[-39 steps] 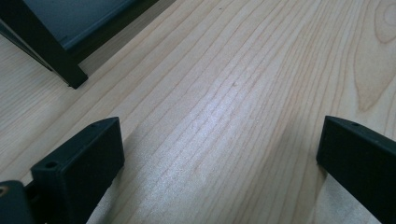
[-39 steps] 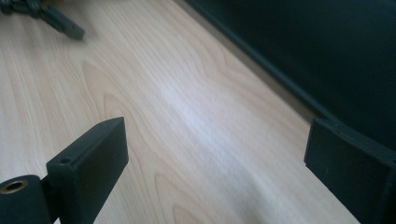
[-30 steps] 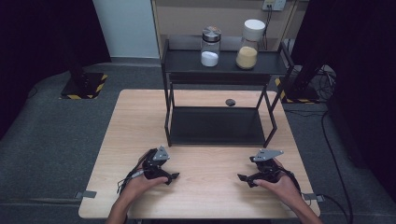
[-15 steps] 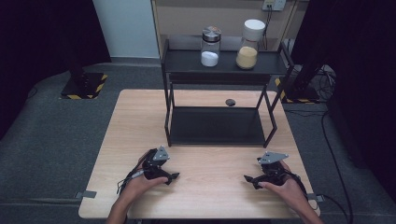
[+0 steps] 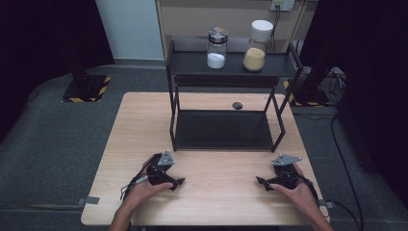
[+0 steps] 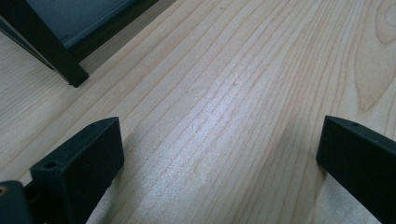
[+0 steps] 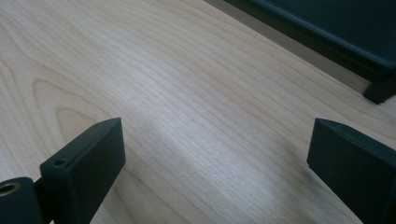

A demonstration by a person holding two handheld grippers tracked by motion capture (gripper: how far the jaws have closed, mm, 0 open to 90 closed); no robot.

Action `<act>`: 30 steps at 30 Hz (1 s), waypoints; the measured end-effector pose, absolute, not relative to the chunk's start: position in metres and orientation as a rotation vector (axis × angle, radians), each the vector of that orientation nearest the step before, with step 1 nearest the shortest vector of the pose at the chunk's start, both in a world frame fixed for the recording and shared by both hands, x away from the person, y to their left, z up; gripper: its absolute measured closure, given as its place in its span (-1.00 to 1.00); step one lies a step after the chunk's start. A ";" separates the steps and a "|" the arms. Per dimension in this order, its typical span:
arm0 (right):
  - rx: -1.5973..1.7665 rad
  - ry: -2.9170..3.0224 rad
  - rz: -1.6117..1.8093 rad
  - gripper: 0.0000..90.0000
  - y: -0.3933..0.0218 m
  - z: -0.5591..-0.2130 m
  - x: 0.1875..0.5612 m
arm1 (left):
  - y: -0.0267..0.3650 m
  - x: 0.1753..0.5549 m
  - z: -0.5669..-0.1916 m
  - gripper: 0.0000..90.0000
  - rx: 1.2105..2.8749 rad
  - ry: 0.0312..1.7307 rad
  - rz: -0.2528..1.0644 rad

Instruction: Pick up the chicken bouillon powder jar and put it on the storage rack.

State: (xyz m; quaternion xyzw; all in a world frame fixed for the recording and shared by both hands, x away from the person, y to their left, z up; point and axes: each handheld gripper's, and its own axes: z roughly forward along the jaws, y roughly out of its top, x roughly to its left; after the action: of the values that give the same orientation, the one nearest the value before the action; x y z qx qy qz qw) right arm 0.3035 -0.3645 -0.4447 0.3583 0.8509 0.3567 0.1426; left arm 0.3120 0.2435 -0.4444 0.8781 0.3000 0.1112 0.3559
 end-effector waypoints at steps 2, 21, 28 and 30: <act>1.054 2.444 1.031 -0.89 -0.367 -0.445 0.304 | 0.244 0.312 -0.444 -1.00 2.268 0.775 0.287; 1.144 2.391 1.015 -0.96 -0.376 -0.453 0.310 | 0.244 0.312 -0.444 -1.00 2.268 0.774 0.286; 1.156 2.380 1.007 -0.97 -0.373 -0.453 0.308 | 0.244 0.312 -0.444 -1.00 2.268 0.774 0.286; 1.166 2.375 1.005 -0.97 -0.372 -0.452 0.307 | 0.244 0.312 -0.444 -1.00 2.268 0.774 0.287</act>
State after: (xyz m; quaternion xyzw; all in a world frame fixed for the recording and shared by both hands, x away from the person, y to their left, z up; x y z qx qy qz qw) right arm 0.3071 -0.3720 -0.4525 0.4070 0.8291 0.3508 0.1548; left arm 0.3121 0.2435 -0.4444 0.8782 0.2998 0.1110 0.3558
